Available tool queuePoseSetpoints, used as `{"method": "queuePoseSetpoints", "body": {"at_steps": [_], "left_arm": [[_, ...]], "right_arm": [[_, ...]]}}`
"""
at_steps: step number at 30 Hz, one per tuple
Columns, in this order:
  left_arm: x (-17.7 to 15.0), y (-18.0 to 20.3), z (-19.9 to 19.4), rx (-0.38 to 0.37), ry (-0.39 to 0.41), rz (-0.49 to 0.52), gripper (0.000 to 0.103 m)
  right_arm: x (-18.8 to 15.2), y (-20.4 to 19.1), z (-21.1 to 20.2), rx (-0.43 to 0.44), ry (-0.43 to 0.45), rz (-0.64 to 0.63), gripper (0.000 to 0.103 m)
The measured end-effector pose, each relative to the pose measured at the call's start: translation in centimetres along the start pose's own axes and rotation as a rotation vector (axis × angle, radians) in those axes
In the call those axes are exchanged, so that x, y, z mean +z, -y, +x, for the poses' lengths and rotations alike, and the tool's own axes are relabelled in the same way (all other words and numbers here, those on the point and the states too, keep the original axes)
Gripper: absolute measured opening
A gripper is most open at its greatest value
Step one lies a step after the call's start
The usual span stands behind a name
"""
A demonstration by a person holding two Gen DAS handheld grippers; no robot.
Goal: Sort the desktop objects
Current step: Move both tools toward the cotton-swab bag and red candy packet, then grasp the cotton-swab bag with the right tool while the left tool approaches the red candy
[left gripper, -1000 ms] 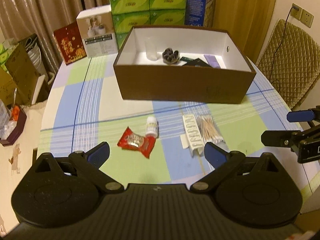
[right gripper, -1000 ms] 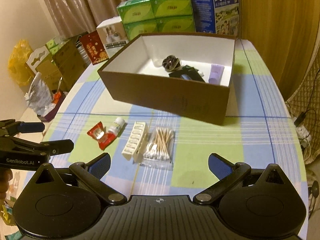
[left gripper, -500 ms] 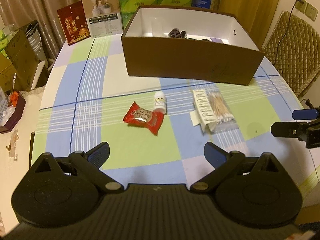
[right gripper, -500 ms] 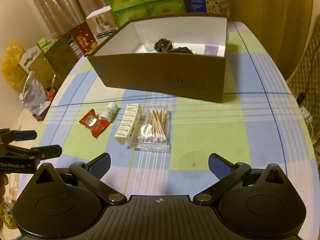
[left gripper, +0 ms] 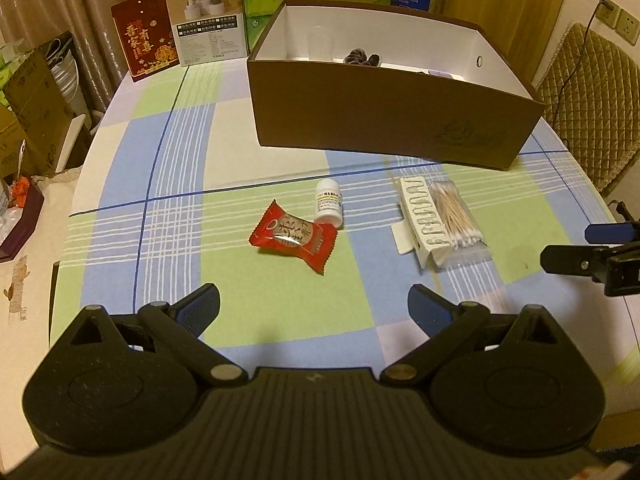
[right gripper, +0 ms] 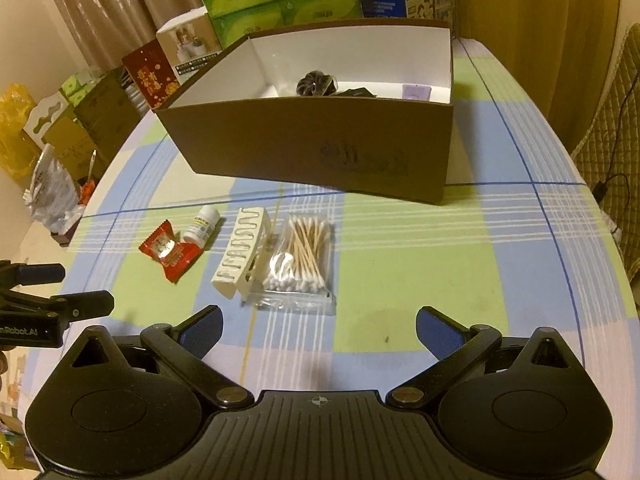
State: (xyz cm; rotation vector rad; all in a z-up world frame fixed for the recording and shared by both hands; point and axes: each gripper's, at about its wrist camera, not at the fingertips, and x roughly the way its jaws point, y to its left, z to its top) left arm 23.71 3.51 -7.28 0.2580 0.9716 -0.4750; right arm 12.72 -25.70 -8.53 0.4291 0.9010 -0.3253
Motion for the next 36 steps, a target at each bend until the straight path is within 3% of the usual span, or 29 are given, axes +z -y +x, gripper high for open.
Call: {"method": "queuePoseSetpoints", "body": {"at_steps": [8,26,30,36], "left_arm": [[0.3,-0.7,1.4,-0.005,-0.019,-0.004,0.099],[1.9,-1.6,4.3,-0.026,-0.045,0.001,0.099],[2.1,-1.9,5.0,-0.026,-0.056,-0.013,0.099],[2.7,-2.2,6.1,-0.021,-0.06,-0.035,0.098]], "right_arm": [[0.4,-0.3,1.9,-0.009,-0.017,-0.016,0.086],[1.4,-0.1,4.7,-0.021,-0.049,-0.005,0.085],[1.7,0.1,5.8,-0.012,-0.041,-0.008,0.072],[2.4,0.0,7.7,0.009,-0.02,-0.009,0.065]]}}
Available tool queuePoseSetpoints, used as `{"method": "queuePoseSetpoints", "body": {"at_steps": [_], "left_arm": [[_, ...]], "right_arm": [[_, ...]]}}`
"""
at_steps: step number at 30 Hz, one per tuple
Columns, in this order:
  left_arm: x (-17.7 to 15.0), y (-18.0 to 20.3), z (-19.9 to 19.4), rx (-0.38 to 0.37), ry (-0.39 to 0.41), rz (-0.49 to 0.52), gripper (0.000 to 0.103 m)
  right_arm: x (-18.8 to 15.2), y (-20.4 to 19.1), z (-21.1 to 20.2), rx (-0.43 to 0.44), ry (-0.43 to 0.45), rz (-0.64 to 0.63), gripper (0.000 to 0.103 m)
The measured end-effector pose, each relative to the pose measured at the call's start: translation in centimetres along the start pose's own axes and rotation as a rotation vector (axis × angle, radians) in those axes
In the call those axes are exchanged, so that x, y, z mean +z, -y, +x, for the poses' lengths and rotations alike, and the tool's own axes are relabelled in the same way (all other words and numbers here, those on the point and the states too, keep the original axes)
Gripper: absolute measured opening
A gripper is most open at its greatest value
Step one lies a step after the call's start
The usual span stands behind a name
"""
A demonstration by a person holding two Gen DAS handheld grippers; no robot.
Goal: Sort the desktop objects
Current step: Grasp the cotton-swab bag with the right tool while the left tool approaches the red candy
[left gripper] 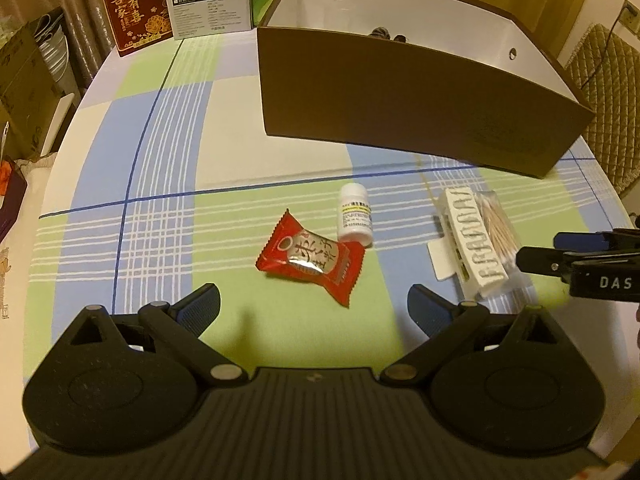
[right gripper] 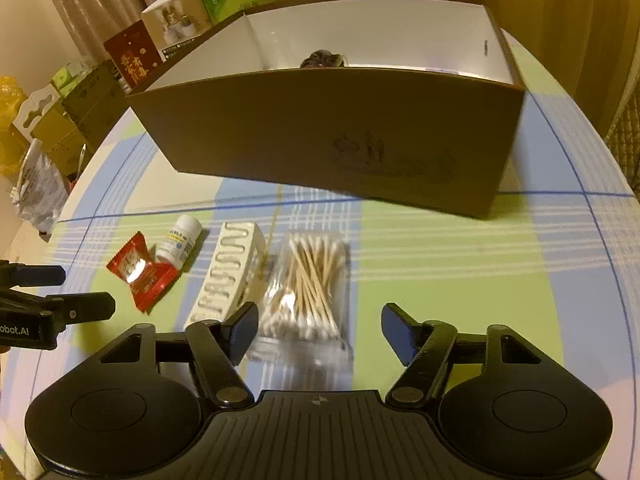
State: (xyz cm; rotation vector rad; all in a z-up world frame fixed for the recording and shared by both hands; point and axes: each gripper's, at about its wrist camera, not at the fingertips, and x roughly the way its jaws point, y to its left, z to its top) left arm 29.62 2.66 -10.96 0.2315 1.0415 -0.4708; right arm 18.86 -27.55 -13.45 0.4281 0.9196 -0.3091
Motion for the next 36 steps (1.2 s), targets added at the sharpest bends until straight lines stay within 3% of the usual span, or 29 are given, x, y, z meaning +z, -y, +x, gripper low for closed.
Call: {"method": "queuePoseSetpoints", "body": {"at_steps": [10,12,14,25,29,36], "left_arm": [[1.1,0.0,2.5,0.022,0.001,0.001,0.098],[1.2,0.2,3.2,0.031,-0.006,0.019,0.099],[1.4,0.1,3.7,0.036,-0.014,0.021,0.098],[1.7,0.0,5.5,0.041,-0.018,0.034,0.097],[1.5,0.0,6.6,0.056,-0.022,0.089,0.087],[0.5,-1.1,6.1,-0.018,-0.003,0.133,0.063]], "right_arm": [[1.1,-0.3,3.2,0.007,0.012,-0.024,0.059],[1.1,-0.3,3.6,-0.006,0.005,-0.045,0.043],[1.0,-0.1,3.9,-0.039,-0.019,-0.065,0.034],[-0.1,5.3,1.6,-0.135,-0.002,0.058,0.034],[-0.8,6.5,0.4,-0.158,-0.001,0.078,0.034],[-2.0,6.9,-0.8,-0.179,-0.01,0.061,0.034]]}}
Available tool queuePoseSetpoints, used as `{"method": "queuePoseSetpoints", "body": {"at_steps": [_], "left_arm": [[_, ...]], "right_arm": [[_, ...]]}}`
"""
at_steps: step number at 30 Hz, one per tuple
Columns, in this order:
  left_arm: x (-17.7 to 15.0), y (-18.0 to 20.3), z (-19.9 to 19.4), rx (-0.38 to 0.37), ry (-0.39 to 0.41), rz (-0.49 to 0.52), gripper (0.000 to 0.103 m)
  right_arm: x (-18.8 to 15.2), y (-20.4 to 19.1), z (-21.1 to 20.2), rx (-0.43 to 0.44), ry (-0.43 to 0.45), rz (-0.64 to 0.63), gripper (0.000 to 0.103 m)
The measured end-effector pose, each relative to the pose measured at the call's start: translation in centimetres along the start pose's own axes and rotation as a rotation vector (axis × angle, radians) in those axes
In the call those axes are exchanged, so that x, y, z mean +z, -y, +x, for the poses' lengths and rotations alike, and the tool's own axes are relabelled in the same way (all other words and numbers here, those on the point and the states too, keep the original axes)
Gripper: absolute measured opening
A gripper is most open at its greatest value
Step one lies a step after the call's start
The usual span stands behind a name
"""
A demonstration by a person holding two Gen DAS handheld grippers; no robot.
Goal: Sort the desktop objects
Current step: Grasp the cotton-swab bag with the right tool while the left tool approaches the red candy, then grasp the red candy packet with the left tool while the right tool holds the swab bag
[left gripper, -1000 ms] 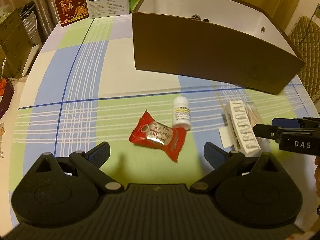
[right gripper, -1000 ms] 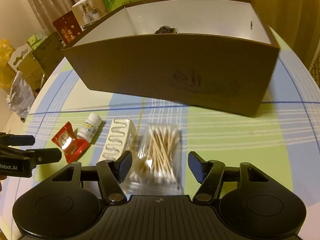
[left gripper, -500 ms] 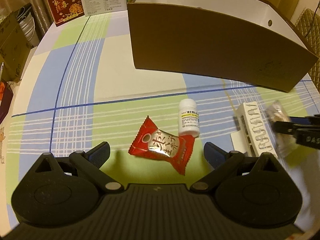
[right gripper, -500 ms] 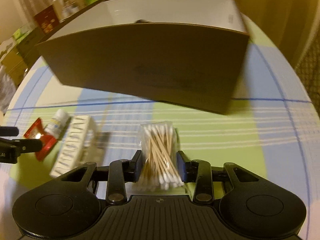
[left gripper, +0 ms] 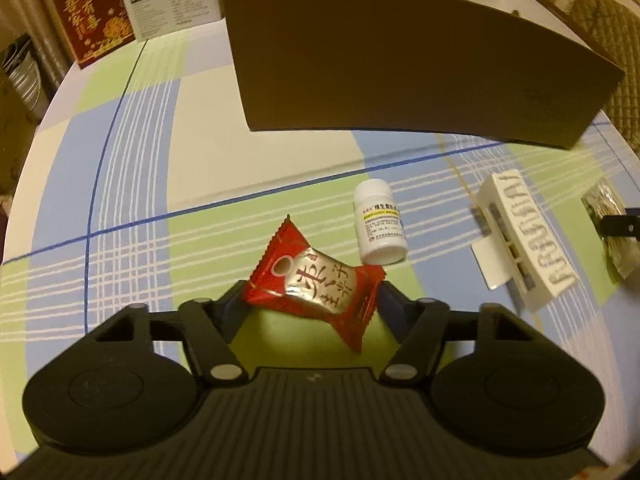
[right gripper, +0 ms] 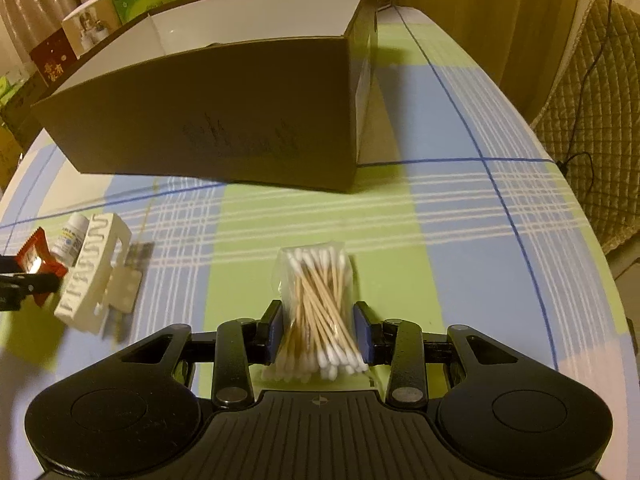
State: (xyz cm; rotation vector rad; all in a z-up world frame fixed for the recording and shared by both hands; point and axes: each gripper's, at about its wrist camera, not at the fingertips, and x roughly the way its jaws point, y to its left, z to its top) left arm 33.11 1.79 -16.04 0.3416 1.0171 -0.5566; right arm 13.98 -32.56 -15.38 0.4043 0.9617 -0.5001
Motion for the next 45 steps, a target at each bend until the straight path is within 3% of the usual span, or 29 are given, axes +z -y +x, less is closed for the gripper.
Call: {"method": "queuePoseSetpoints", "body": {"at_steps": [6,8,11,14,18,22,29,34,38,42,45], "left_arm": [[-0.8,-0.9,-1.2,-0.036,0.02,0.01,0.053],[-0.9,-1.6,-1.1,-0.031,-0.009,-0.019,0.059],[-1.1,-2.9,-1.3,-0.029,-0.015,-0.093,0.059],[-1.0,-3.8,-1.6,0.019,-0.013,-0.131,0.059],[-0.5,-4.4,-2.4,-0.031,-0.009,-0.197,0.059],[0.2,-3.4,-2.7,-0.041,0.023,-0.149,0.059],[1.3,-2.9,0.3,-0.003,-0.004,-0.104,0.058],[1.2,-2.4,1.1,0.008,0.0,-0.039,0.047],[1.1,-2.6,0.8,-0.012,0.004,-0.036,0.022],[0.3,-2.8,0.2,-0.007,-0.001,-0.031,0.022],[-0.5,-3.3,-0.4,0.008,-0.006,-0.049,0.022]], "right_arm": [[-0.3,-0.3,-0.2,0.001,-0.015,-0.015,0.039],[-0.3,-0.4,-0.2,-0.001,-0.017,-0.017,0.042],[-0.5,-0.2,-0.4,-0.006,-0.017,-0.011,0.043],[-0.6,0.0,-0.4,-0.012,-0.02,-0.005,0.045],[-0.8,0.2,-0.4,-0.019,-0.02,0.003,0.046],[-0.8,0.3,-0.5,-0.023,-0.02,0.009,0.047],[-0.9,0.4,-0.6,-0.03,-0.018,0.018,0.047],[-1.0,0.7,-0.7,-0.036,-0.016,0.035,0.048],[-0.9,0.5,-0.7,-0.035,-0.015,0.032,0.05],[-0.8,0.4,-0.7,-0.033,-0.009,0.033,0.063],[-0.7,0.3,-0.6,-0.033,-0.003,0.021,0.064]]}}
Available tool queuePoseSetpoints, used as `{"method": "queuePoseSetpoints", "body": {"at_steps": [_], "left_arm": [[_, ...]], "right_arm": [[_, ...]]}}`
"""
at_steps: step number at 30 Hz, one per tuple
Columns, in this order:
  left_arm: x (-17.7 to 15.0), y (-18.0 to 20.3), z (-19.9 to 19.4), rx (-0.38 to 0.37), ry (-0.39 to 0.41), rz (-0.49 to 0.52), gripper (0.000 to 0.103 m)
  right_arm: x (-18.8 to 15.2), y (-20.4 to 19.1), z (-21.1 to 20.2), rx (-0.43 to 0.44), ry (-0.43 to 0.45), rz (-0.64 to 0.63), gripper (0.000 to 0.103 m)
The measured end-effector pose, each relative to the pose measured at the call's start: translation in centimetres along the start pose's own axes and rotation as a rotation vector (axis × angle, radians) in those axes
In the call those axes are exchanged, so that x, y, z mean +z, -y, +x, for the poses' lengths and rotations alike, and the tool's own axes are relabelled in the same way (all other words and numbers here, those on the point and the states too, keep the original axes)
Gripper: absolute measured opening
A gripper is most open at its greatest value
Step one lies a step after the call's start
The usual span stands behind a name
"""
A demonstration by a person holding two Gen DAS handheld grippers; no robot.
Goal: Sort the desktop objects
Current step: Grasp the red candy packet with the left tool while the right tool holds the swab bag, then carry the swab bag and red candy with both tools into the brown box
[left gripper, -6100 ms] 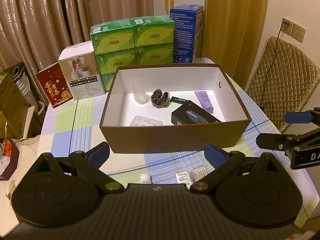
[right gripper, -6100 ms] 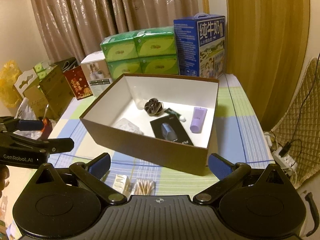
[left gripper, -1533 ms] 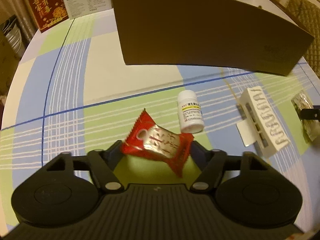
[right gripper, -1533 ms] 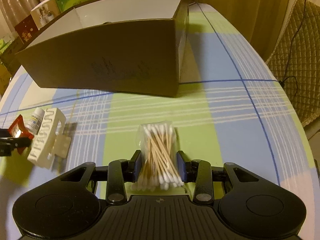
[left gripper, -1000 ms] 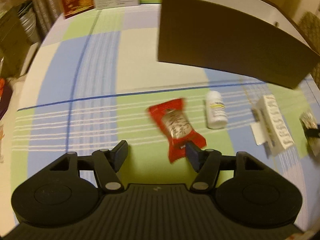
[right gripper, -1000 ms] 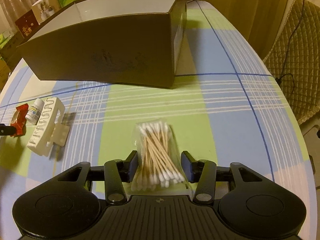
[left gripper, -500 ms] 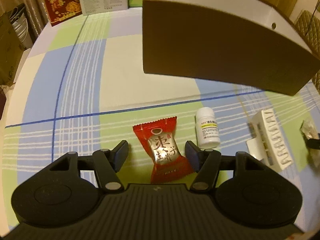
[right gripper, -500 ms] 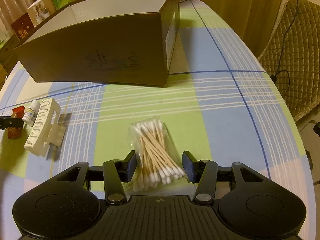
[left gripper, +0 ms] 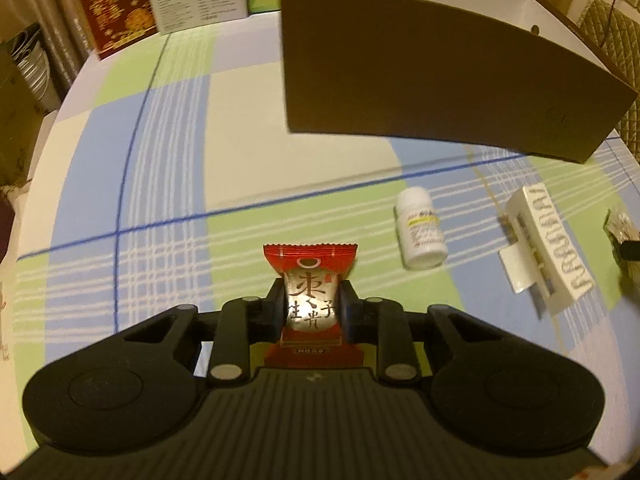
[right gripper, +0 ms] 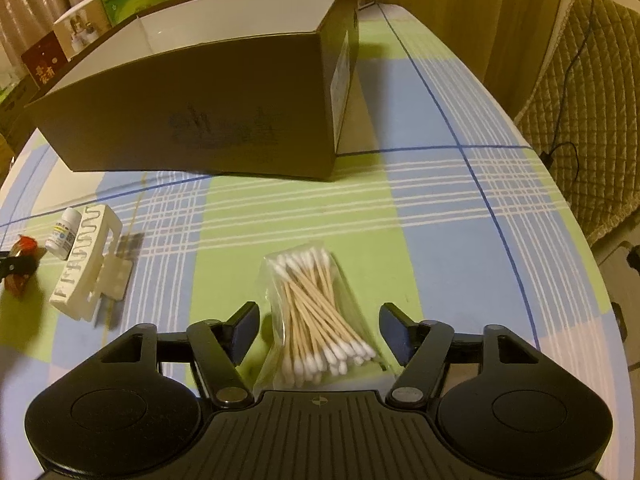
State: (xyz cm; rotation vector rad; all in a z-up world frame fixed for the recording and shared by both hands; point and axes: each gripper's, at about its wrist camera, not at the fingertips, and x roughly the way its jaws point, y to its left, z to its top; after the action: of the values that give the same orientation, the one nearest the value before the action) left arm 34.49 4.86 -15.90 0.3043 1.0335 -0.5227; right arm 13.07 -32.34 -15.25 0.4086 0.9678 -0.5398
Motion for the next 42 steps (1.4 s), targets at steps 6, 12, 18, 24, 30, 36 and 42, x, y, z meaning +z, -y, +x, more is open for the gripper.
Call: {"method": "queuePoseSetpoints", "body": {"at_steps": [6,12,18,24,30,36,42], "left_arm": [[-1.4,-0.8,-1.2,0.016,-0.02,-0.035,0.022],[-2.3,-0.3,-1.9,0.015,-0.024,-0.044,0.022],[-2.9,1.5,-2.2,-0.015,-0.018,-0.017,0.022],[-3.5,3.2,-2.6,-0.048,-0.018,0.007,0.022],[-4.3,4.3,-3.5,-0.069,-0.018,0.018,0.021],[-4.2,4.9,-5.6,-0.097,0.014,0.024,0.021],[-2.3,5.3,-8.4,-0.147,0.089,0.021,0.021]], "right_arm": [[0.0,-0.3,0.7,-0.016,0.005,-0.047,0.064],[0.0,-0.8,0.7,-0.017,0.008,-0.083,0.049],[-0.6,-1.8,0.2,0.021,-0.009,-0.134,0.031],[-1.5,-2.4,-0.7,0.056,-0.032,-0.155,0.027],[-2.2,-3.0,-1.9,0.104,-0.048,-0.159,0.025],[-1.8,-4.0,-4.2,0.172,-0.019,-0.165,0.025],[-0.4,-5.0,-6.3,0.241,0.022,-0.145,0.025]]}}
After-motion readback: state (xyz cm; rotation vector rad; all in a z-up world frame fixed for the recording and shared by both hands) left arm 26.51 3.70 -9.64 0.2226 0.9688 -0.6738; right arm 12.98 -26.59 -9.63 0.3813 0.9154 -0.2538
